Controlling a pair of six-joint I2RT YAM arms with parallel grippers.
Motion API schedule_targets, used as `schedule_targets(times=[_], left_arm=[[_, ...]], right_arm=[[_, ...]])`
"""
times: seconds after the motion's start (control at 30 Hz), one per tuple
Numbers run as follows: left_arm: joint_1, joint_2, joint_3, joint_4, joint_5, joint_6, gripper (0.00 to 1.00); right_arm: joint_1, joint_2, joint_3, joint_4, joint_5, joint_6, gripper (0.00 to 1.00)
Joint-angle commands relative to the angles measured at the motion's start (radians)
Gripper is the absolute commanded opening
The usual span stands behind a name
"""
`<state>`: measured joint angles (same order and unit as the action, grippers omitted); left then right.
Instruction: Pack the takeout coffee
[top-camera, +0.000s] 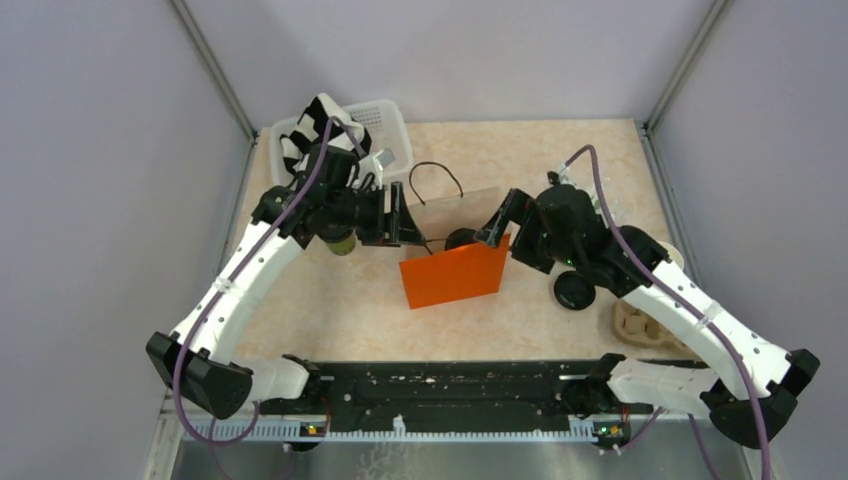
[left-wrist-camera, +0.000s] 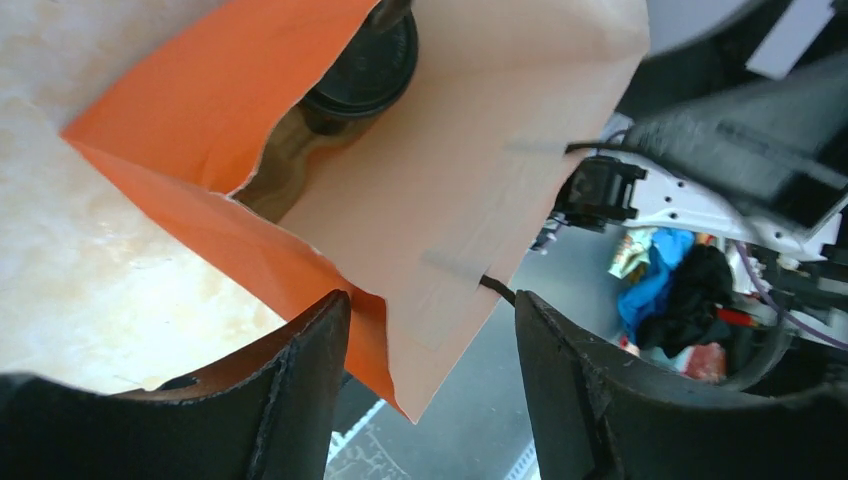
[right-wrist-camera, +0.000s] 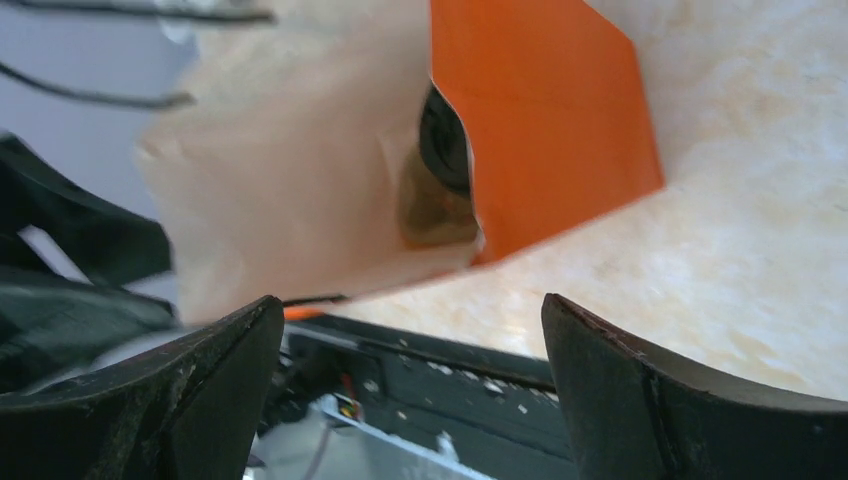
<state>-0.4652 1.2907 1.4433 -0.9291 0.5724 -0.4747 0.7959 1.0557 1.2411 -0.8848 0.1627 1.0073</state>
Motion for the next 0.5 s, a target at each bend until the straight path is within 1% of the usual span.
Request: schedule_targets(times=[0.0, 0.03, 0.13, 0.2, 0.27, 0.33, 0.37, 0.4, 0.47], left_arm=[[-0.001, -0.079, -0.101, 0.132, 0.133, -0.084, 0.68], [-0.002, -0.097, -0.125, 0.156, 0.145, -0.103, 0.68], [-0.018, -0.135, -0.186, 0.225, 0.178, -0.163, 0.69], [-0.051, -0.133, -0.189, 0.261, 0.173, -0.193, 0.70], [-0.105, -0.110, -0.168, 0.289, 0.142, -0.211, 0.72], [-0.180, -0.069, -0.141, 0.337, 0.112, -0.236, 0.74], [-0.225, -0.041, -0.123, 0.368, 0.101, -0.241, 0.76], [-0.266, -0.006, -0.089, 0.364, 0.089, -0.236, 0.77], [-0.324, 0.059, 0.025, 0.253, 0.025, -0.179, 0.80]], right_arm=[[-0.068, 0.030, -0.008, 0.347, -0.023, 0.066, 0.99], [-0.089, 0.052, -0.003, 0.376, -0.042, 0.047, 0.99], [-0.166, 0.144, 0.017, 0.463, -0.180, 0.008, 0.99], [-0.183, 0.197, 0.069, 0.467, -0.198, -0.035, 0.99], [-0.200, 0.246, 0.102, 0.492, -0.213, -0.070, 0.99], [-0.224, 0.311, 0.116, 0.578, -0.325, -0.077, 0.99], [-0.231, 0.359, 0.138, 0.594, -0.372, -0.084, 0.99], [-0.234, 0.403, 0.172, 0.582, -0.407, -0.104, 0.99], [-0.238, 0.483, 0.284, 0.481, -0.432, -0.181, 0.99]])
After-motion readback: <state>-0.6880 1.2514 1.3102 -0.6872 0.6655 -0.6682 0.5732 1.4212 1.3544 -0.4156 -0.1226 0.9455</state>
